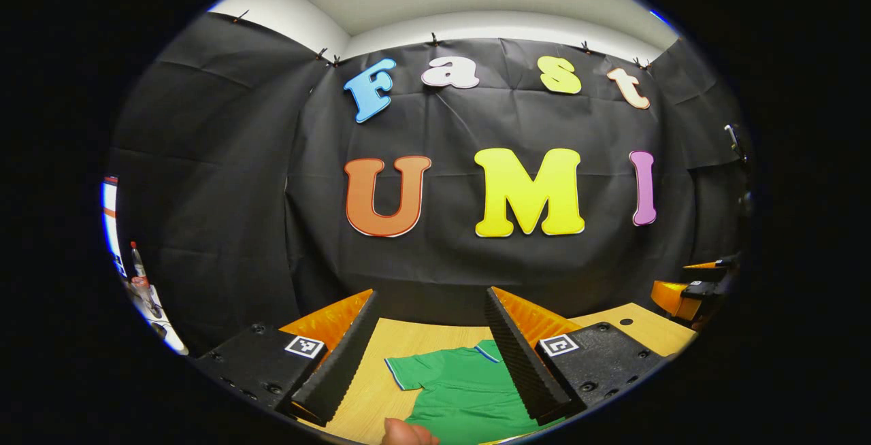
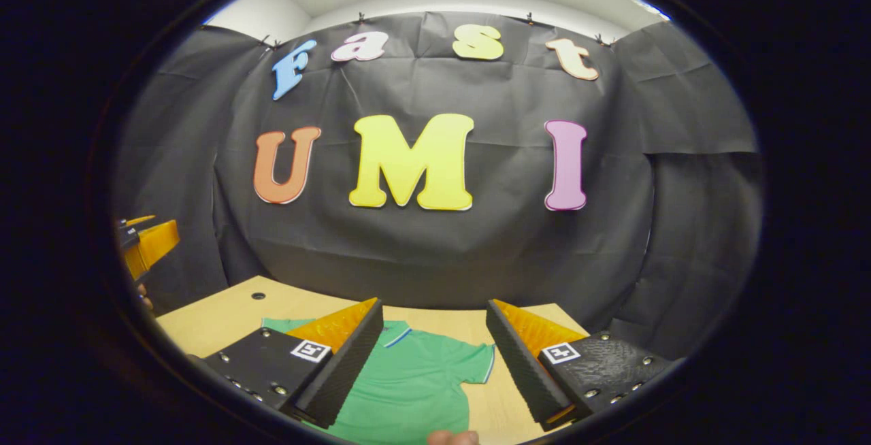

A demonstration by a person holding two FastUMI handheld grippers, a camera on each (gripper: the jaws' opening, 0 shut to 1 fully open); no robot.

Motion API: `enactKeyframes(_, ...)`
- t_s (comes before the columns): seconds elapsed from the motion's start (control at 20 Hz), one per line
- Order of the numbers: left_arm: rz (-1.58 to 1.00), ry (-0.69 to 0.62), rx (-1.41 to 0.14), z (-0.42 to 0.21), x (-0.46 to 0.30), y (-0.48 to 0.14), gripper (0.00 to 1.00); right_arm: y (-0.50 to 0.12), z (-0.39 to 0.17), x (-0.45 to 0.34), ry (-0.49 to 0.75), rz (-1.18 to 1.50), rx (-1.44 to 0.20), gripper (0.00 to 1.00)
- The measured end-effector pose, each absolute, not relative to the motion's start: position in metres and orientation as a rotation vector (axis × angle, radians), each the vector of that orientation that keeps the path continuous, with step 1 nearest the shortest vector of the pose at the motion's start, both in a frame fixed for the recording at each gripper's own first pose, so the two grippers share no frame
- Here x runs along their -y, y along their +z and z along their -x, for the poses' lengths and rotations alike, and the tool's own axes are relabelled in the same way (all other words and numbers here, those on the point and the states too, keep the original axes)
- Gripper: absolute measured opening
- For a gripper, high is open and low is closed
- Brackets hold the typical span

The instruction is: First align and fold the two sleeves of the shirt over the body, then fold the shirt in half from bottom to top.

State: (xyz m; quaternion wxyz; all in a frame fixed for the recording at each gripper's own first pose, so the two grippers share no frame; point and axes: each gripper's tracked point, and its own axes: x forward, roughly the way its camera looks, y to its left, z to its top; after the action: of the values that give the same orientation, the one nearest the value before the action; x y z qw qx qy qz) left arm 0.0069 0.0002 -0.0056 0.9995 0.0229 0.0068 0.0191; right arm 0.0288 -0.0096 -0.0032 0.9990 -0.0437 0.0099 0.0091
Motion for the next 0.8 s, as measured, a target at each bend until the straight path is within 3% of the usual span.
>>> enactKeyframes(0.45,-0.084,0.025,-0.038,-0.018,0.006,-0.011,0.99,-0.046,-0.141,0.068,-0.05,0.16,-0.228,0.96)
enactKeyframes(0.8,-0.146,0.062,-0.041,-0.011,-0.003,-0.004,0.99,-0.144,-0.238,0.106,-0.089,0.045,-0.483,0.97)
